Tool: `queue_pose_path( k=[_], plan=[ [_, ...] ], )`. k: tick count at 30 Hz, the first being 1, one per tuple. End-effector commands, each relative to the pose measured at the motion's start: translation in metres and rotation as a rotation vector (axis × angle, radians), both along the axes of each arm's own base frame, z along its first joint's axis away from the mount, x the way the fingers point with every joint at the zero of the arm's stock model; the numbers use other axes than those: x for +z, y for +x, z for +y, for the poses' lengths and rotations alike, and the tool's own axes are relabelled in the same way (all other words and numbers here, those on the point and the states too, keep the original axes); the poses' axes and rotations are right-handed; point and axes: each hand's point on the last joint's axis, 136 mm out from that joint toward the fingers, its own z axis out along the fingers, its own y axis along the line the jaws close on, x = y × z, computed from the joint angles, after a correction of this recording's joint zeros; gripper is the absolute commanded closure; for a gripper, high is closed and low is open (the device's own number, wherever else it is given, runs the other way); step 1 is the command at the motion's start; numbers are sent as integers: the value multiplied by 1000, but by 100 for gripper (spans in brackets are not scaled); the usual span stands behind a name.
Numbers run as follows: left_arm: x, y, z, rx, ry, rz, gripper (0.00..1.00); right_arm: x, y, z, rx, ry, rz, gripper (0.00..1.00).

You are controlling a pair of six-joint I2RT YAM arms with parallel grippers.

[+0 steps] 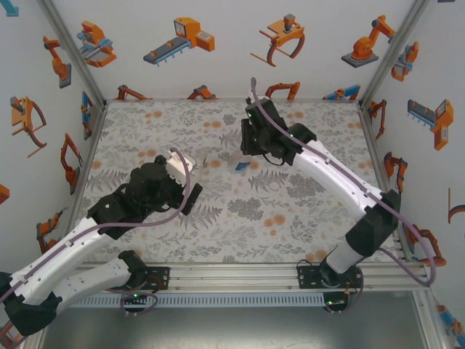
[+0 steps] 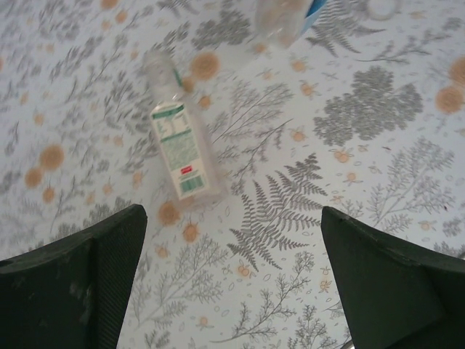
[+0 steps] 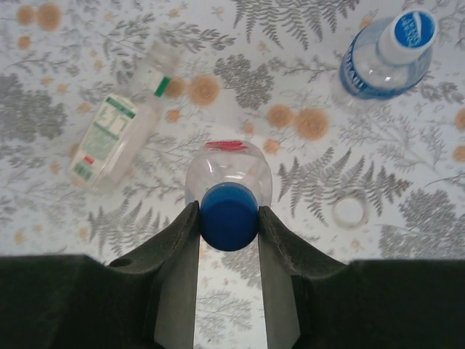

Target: Screw on the bottle caps

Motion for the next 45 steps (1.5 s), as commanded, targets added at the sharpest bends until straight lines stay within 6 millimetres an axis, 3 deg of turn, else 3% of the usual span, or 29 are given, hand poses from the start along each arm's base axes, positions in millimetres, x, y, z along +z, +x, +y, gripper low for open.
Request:
queue_pose_path(
  k=[1, 8, 14, 21, 25, 29, 32, 39, 45],
  plan=[
    [-19, 5, 27, 166, -8, 87, 3, -1, 25, 1, 51, -44, -14, 100],
    [-36, 7, 41, 243, -4, 123, 3, -29, 75, 5, 54, -72, 22, 100],
    [-48, 6, 44, 255, 2, 148, 3, -50, 103, 5, 57, -132, 45, 100],
    [-58, 9, 37, 242, 20, 179, 3, -68, 109, 5, 87, -214, 85, 100],
    [-59, 11, 32, 229, 25, 190, 3, -71, 106, 9, 104, -201, 103, 82],
    [-58, 13, 28, 218, 26, 197, 3, -65, 106, 10, 108, -193, 98, 63],
    [-56, 14, 26, 204, 24, 213, 3, -54, 105, 10, 114, -190, 87, 57],
    [-57, 24, 21, 185, 22, 267, 3, -25, 98, 7, 112, -164, 57, 52],
    [-67, 42, 14, 163, 46, 333, 3, 1, 79, -2, 111, -133, 48, 52]
  ],
)
